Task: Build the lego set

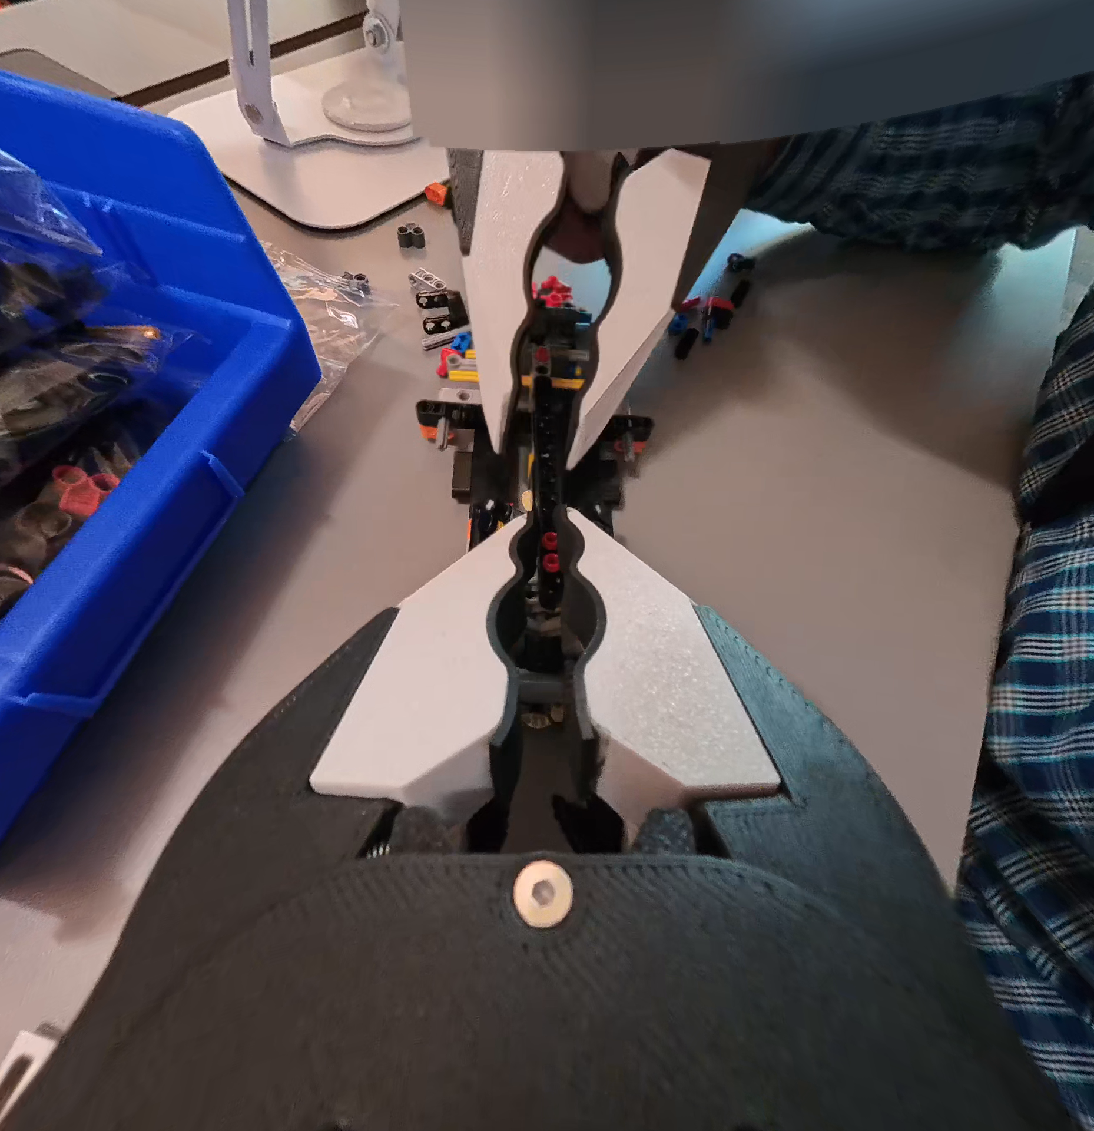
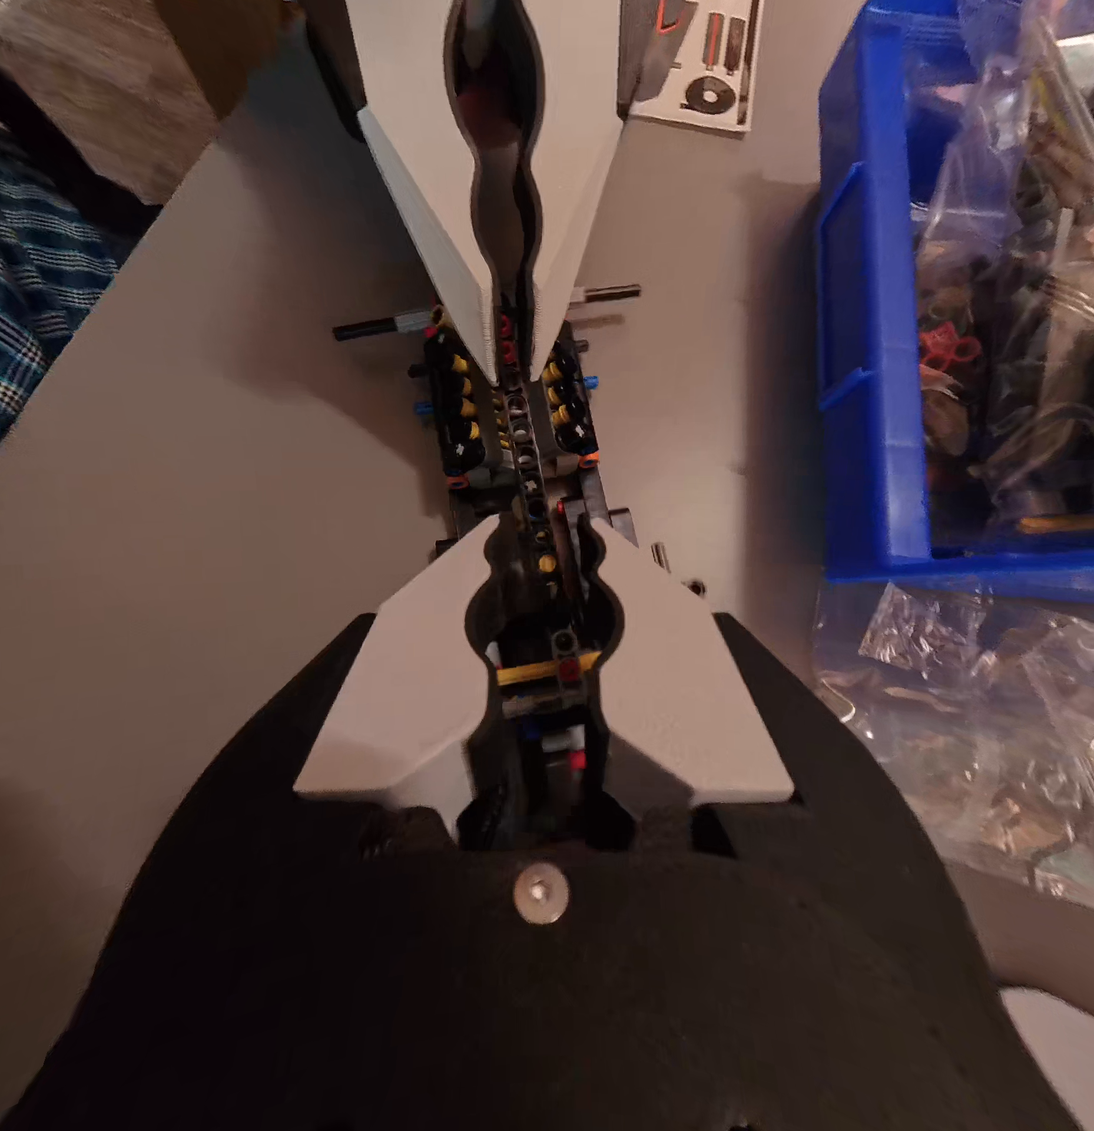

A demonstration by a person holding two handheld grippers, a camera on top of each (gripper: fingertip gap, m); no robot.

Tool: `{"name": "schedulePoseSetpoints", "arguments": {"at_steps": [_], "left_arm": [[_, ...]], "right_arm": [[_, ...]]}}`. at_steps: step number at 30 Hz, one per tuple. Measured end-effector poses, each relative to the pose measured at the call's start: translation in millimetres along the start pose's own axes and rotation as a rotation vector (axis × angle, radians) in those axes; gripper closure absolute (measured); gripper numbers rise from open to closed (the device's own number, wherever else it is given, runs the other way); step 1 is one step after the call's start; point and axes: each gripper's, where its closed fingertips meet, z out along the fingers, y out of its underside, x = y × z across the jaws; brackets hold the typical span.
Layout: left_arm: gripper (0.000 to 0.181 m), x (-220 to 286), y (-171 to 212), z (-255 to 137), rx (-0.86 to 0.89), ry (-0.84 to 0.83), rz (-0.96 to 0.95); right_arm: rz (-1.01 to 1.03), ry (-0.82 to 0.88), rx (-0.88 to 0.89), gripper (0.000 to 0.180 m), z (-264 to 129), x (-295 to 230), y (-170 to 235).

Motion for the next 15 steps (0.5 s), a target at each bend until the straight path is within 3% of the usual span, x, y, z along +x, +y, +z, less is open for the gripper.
{"name": "schedulePoseSetpoints", "arguments": {"at_steps": [8, 15], "left_arm": [[0.177, 7.0, -2.9, 6.0, 0.038, -0.07, -0.105], [0.181, 14.6, -5.8, 10.8, 0.083, -0.105, -0.135]], "right_arm": [[0.116, 0.215, 0.054, 0.166, -8.9, 3.7, 0.9], [0.067, 0.365, 0.064, 0.163, -10.0, 1.6, 3.0]]}}
